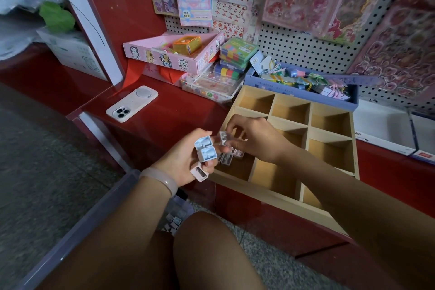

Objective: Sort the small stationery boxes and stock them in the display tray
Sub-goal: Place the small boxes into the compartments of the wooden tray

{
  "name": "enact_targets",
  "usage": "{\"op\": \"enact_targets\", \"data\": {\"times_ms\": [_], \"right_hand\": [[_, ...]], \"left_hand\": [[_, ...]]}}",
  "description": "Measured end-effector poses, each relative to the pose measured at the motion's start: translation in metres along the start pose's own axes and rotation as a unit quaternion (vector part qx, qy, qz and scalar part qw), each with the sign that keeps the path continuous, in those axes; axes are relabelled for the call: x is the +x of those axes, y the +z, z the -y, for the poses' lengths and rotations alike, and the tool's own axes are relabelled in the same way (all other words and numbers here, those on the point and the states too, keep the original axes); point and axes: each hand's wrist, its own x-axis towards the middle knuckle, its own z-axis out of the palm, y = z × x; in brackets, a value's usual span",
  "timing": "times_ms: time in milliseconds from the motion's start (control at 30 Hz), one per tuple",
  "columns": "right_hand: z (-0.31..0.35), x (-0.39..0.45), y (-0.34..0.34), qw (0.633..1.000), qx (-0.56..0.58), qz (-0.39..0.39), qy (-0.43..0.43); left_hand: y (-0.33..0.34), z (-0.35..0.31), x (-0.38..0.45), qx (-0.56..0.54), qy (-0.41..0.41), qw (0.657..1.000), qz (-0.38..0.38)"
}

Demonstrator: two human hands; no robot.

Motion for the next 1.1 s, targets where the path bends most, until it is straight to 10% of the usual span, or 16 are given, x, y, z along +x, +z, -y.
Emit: {"op": "enact_targets", "data": {"times_ms": [233,733,1100], "right_hand": [[-0.003,-0.019,0.012,0.978,-0.161,0.132,0.030],[-0.009,-0.024,0.023,0.971,-0.207,0.116,0.028],[0.023,-0.007,0.014,0.989,0.139,-0.041,0.015]], "left_hand": [[-0.005,-0.004,0.002,-0.063,0.020,0.995,-0.078],[-0.002,-0.006,-0.004,-0.033,0.011,0.998,-0.044],[0.001,0.006,0.005,-0.073,0.025,0.996,-0.047]]}}
